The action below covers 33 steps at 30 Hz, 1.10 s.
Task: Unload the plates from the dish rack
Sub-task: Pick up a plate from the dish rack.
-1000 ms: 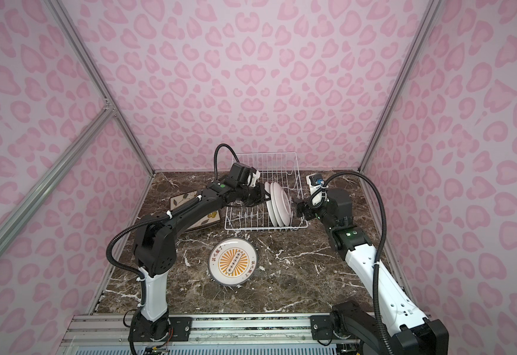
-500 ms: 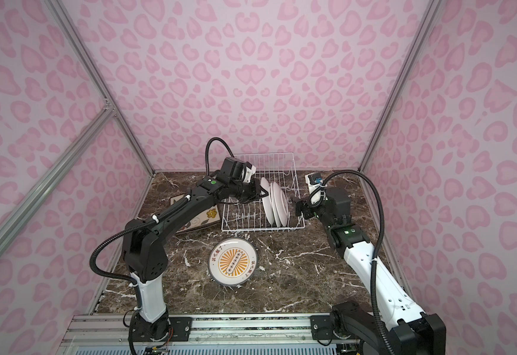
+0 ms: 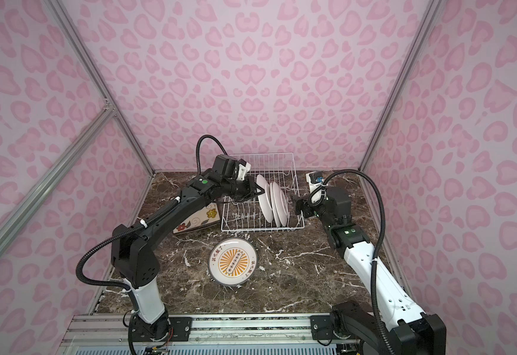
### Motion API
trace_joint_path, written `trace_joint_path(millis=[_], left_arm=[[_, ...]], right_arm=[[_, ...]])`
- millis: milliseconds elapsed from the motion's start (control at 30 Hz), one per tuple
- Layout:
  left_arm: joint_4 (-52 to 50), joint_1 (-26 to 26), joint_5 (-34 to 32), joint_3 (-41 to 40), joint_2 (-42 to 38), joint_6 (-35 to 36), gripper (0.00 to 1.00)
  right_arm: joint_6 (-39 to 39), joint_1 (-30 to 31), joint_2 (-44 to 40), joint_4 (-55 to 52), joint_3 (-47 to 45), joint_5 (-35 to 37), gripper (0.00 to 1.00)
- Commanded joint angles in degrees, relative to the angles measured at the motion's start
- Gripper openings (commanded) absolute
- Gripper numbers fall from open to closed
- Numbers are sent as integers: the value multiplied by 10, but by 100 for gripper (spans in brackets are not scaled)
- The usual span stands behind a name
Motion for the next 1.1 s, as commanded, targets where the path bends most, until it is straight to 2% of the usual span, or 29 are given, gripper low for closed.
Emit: trace_joint_path(millis=[0, 267, 500, 767, 1067], left_arm=[[-2, 5, -14, -9, -18, 9, 4], [14, 10, -20, -44, -46, 4, 4], [24, 13, -8, -38, -57, 7, 4], [-12, 20, -1, -16, -57, 27, 4], [5, 27, 9, -32, -82, 39, 4]], right_arm=[[3, 0, 2, 23, 3, -6, 95], [16, 0, 6, 42, -1, -14, 94], [18, 1, 10, 46, 2, -18, 94], [25, 4, 12, 52, 2, -17, 94], [44, 5, 23, 54, 14, -21, 94]])
